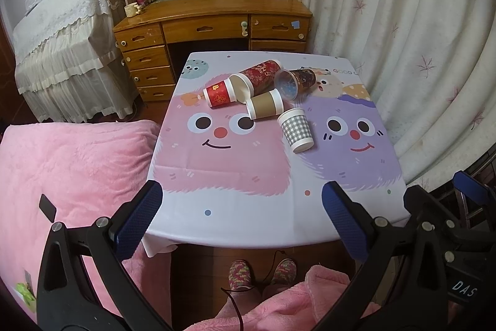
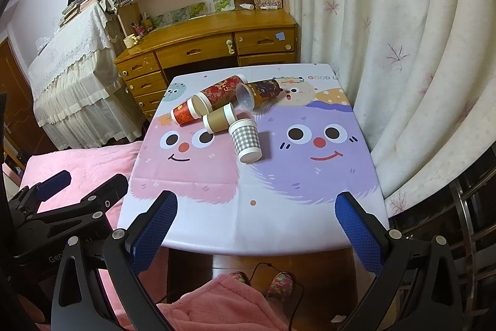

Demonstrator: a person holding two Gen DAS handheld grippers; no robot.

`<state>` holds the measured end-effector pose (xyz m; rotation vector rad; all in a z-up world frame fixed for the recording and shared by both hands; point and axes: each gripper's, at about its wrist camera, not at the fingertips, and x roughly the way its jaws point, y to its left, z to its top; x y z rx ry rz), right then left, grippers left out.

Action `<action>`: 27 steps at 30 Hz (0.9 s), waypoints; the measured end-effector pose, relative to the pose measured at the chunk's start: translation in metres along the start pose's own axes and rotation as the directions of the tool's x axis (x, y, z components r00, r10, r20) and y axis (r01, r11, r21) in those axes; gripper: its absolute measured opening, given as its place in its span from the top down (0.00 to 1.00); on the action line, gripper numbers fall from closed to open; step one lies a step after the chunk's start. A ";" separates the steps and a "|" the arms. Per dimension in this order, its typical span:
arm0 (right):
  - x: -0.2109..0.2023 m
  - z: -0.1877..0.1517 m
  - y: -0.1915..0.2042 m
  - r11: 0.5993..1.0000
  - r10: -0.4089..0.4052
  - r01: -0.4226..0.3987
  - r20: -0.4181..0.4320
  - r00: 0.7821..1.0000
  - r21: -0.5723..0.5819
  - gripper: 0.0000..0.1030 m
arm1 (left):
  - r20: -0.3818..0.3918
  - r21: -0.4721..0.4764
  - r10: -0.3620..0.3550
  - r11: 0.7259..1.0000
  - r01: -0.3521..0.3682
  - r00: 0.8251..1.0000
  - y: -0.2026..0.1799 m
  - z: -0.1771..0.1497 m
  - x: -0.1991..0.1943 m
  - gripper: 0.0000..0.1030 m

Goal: Flip cup upright

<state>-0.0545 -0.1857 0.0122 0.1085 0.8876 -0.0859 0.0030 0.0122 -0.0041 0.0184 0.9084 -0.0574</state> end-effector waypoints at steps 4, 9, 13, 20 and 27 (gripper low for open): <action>0.002 -0.001 0.002 1.000 -0.003 0.003 -0.001 1.000 0.005 0.00 | 0.000 0.003 -0.001 1.000 0.001 1.000 0.000 0.001 0.002 0.01; 0.004 -0.001 0.003 1.000 -0.001 0.001 -0.005 1.000 0.019 0.00 | -0.003 0.011 -0.007 1.000 0.007 1.000 0.000 0.005 0.005 0.01; 0.010 0.001 0.005 0.999 -0.001 0.001 -0.016 1.000 0.043 0.00 | -0.011 0.040 -0.007 0.999 0.008 1.000 0.000 0.010 0.012 0.01; 0.015 -0.001 0.023 0.996 -0.033 0.033 -0.005 0.999 0.085 0.00 | -0.041 0.085 -0.042 0.995 0.046 0.998 0.014 0.014 0.025 0.01; 0.029 -0.010 0.034 0.978 -0.073 0.072 -0.002 0.997 0.194 0.00 | -0.089 0.157 -0.065 0.985 0.078 0.994 0.033 0.006 0.045 0.01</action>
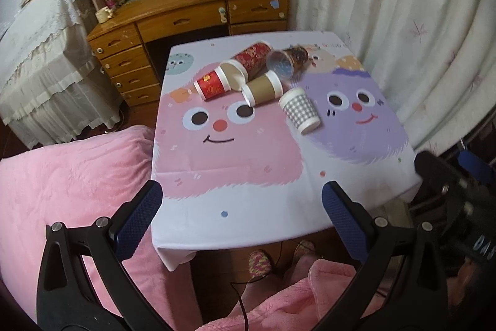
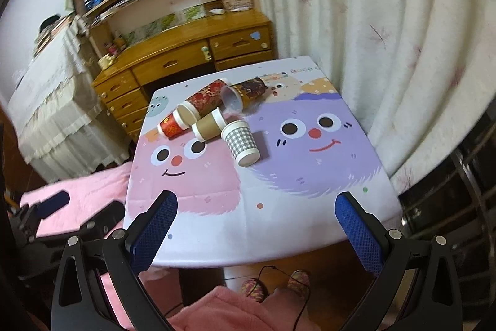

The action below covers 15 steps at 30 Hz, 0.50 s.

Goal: Flip cup upright
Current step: 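Move the left tool toward the brown-sleeved cup lying on its side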

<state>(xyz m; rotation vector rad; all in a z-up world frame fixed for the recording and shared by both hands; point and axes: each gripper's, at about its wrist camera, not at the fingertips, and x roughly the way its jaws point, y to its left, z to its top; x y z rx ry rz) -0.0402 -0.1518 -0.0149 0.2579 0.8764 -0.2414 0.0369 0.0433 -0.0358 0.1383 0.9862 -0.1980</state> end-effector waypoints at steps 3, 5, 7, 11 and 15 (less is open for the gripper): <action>0.007 -0.006 -0.002 0.999 -0.014 0.015 -0.013 1.000 0.048 0.00 | -0.040 0.019 -0.020 1.000 0.021 0.999 0.009 -0.007 0.013 0.01; 0.014 -0.010 -0.005 0.997 -0.016 0.018 -0.033 0.999 0.074 0.00 | -0.079 0.028 -0.029 0.999 0.031 0.996 0.015 -0.010 0.024 0.01; 0.020 -0.014 -0.008 0.995 -0.015 0.021 -0.055 0.998 0.103 0.00 | -0.114 0.029 -0.031 0.999 0.035 0.993 0.021 -0.011 0.034 0.01; 0.037 -0.019 -0.015 0.990 -0.005 0.018 -0.092 0.996 0.140 0.00 | -0.184 0.029 -0.035 0.999 0.041 0.982 0.031 -0.015 0.054 0.01; 0.057 -0.021 -0.016 0.988 0.027 -0.006 -0.134 0.991 0.156 0.00 | -0.239 0.056 -0.024 0.998 0.038 0.971 0.034 -0.012 0.072 0.01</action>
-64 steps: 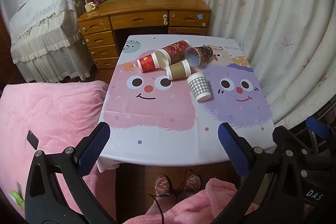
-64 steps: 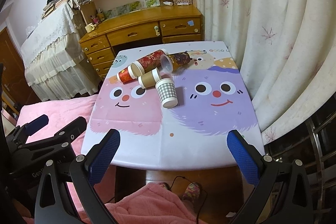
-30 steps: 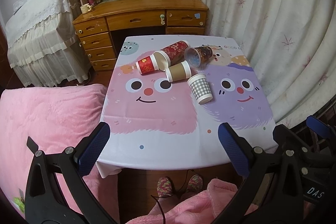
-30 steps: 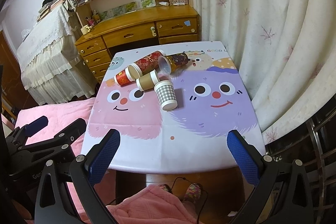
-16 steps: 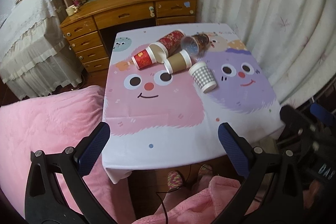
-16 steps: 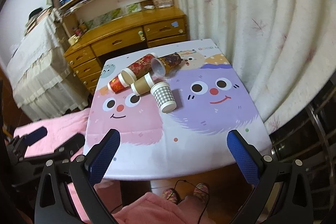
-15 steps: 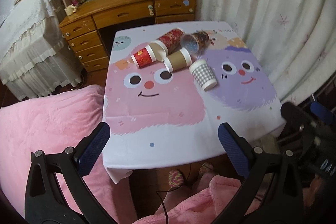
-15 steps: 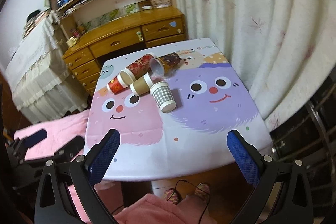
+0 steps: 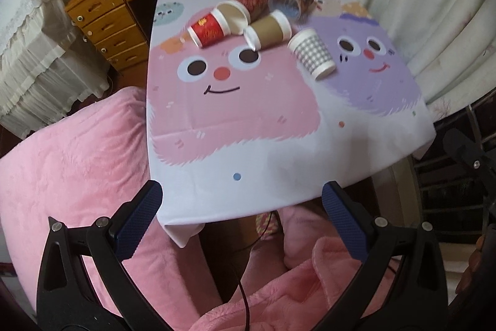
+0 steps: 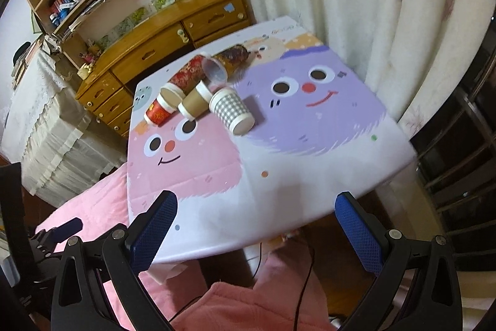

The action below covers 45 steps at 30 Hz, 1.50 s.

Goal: Flip cup upright
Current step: 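Move the left tool toward the brown-sleeved cup lying on its side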

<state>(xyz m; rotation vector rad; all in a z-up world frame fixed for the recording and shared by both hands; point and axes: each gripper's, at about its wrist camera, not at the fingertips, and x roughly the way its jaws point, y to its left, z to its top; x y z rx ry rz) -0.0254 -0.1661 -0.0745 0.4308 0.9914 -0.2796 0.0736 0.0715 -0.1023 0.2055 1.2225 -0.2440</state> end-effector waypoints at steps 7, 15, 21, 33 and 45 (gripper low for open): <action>0.038 0.018 0.011 1.000 0.017 -0.017 -0.064 0.998 0.012 0.00 | -0.033 0.081 0.065 0.995 -0.063 0.997 0.003 0.016 0.028 0.01; 0.087 0.065 0.016 0.998 -0.042 0.041 -0.024 0.999 -0.039 0.00 | 0.033 0.264 0.117 0.957 -0.122 0.993 -0.016 0.058 0.061 0.01; 0.140 0.123 0.013 0.995 -0.072 0.069 -0.042 0.996 -0.071 0.00 | 0.105 0.429 0.093 0.894 -0.130 0.990 -0.036 0.112 0.101 0.01; 0.244 0.189 0.004 0.984 -0.082 0.060 -0.123 0.989 -0.170 0.00 | 0.216 0.652 0.054 0.735 -0.185 0.975 -0.064 0.192 0.202 0.01; 0.301 0.201 0.007 0.987 -0.061 0.021 -0.246 0.967 -0.160 0.00 | 0.125 0.742 -0.010 0.664 -0.087 0.992 -0.080 0.228 0.266 0.06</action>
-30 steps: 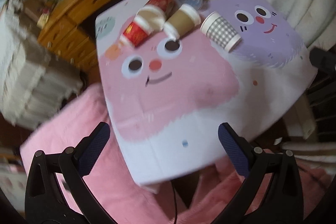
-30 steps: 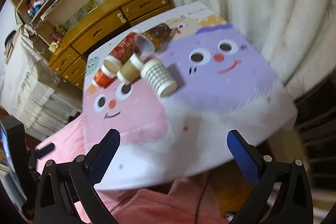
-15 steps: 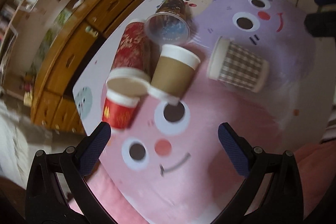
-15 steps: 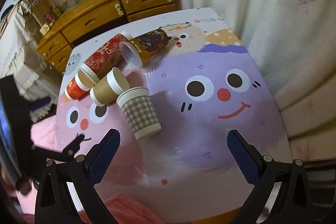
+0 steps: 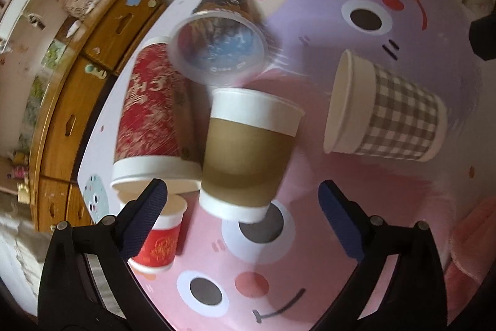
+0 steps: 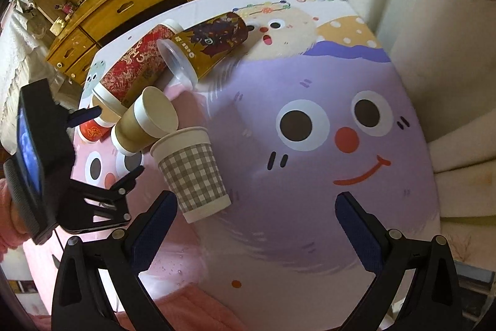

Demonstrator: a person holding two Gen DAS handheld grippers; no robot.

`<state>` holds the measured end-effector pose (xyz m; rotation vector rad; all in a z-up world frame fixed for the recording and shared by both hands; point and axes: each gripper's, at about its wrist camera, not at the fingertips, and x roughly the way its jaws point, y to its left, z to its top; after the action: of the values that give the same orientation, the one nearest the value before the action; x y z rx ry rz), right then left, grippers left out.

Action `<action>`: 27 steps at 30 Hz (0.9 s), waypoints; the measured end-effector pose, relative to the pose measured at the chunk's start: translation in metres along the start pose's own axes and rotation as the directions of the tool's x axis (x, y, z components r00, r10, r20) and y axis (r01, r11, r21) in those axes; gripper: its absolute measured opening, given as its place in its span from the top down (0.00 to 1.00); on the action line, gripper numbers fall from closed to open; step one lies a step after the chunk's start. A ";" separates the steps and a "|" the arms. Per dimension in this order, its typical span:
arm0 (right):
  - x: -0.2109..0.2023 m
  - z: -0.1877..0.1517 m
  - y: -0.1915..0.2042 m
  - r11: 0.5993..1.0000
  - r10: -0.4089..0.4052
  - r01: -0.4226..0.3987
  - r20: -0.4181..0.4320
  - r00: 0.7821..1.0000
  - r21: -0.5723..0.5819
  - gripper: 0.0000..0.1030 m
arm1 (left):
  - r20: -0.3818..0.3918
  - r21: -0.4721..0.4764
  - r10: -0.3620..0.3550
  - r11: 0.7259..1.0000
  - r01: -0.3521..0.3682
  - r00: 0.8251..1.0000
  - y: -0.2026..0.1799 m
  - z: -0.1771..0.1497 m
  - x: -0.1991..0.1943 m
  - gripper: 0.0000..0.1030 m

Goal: Flip cup upright
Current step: 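Move the left tool toward the brown-sleeved cup lying on its side, then close the left tool on the brown-sleeved cup's body and lift it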

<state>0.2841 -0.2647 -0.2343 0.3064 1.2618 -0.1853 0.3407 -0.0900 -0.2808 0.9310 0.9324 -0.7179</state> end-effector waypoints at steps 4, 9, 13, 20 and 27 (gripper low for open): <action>0.009 0.002 0.000 1.000 0.002 -0.002 -0.018 1.000 0.009 0.00 | -0.010 0.024 -0.040 0.999 0.040 0.999 -0.002 0.003 0.014 0.13; 0.013 0.001 -0.005 0.999 -0.001 0.002 -0.039 0.999 0.034 0.00 | -0.050 0.003 -0.070 0.998 0.070 0.996 -0.001 0.007 0.034 0.32; 0.014 -0.001 -0.008 0.999 -0.004 0.006 -0.048 0.999 0.041 0.00 | -0.063 -0.043 -0.104 0.994 0.101 0.993 0.007 0.008 0.044 0.40; 0.003 -0.003 -0.007 0.999 0.000 0.002 -0.034 0.999 0.045 0.00 | -0.070 -0.106 -0.147 0.984 0.139 0.987 0.024 0.004 0.043 0.50; -0.024 -0.011 0.001 0.999 0.015 -0.015 0.013 1.000 0.037 0.00 | -0.043 -0.156 -0.154 0.977 0.145 0.987 0.035 -0.003 0.014 0.50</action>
<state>0.2675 -0.2613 -0.2138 0.3465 1.2447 -0.1980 0.3748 -0.0744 -0.2826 0.7539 1.0988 -0.7402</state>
